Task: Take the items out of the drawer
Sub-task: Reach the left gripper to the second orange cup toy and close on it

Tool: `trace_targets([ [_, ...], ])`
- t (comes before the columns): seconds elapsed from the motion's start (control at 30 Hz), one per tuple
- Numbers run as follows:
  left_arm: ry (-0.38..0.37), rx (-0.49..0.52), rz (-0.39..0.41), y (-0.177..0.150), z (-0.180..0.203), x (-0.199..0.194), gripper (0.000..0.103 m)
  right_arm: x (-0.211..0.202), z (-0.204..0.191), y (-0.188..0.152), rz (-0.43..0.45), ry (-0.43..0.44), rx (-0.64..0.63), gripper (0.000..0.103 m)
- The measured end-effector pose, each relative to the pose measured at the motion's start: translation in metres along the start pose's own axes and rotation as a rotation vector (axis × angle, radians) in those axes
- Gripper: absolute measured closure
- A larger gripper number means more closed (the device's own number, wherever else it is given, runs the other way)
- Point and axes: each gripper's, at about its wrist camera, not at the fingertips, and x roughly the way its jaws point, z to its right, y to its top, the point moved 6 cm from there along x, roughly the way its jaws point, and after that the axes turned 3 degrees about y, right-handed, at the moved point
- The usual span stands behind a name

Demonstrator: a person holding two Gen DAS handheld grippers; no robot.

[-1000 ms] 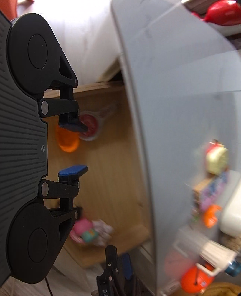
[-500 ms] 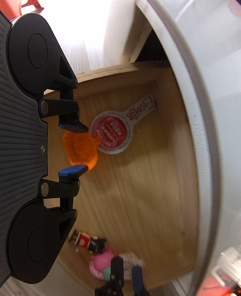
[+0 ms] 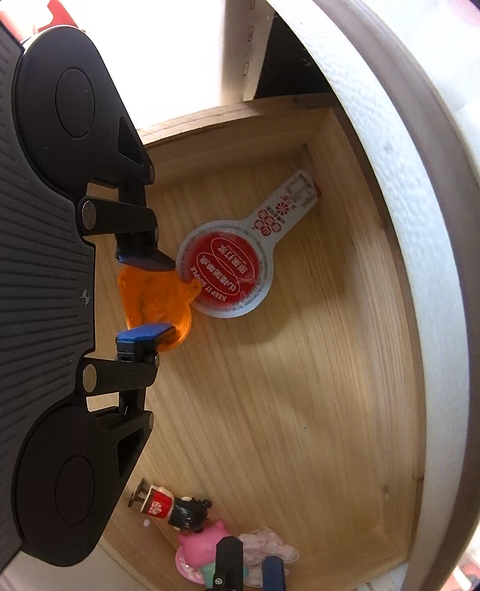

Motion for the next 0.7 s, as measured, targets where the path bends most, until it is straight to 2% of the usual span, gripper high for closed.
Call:
trace_targets([
  [0.07, 0.005, -0.008, -0.014, -0.002, -0.002, 0.003, 0.081, 0.000, 0.001, 0.000, -0.001, 0.002, 0.006, 0.039],
  [0.23, -0.022, -0.055, -0.012, -0.004, -0.011, 0.002, 0.081, -0.003, 0.000, -0.001, 0.008, 0.000, 0.012, 0.039],
  [0.37, -0.021, -0.058, -0.019, -0.004, -0.012, 0.003, 0.086, -0.001, 0.000, -0.001, -0.001, 0.006, 0.016, 0.039],
  [0.7, -0.022, -0.049, -0.024, -0.010, -0.011, -0.004, 0.085, -0.001, 0.002, -0.001, -0.003, 0.015, 0.026, 0.039],
])
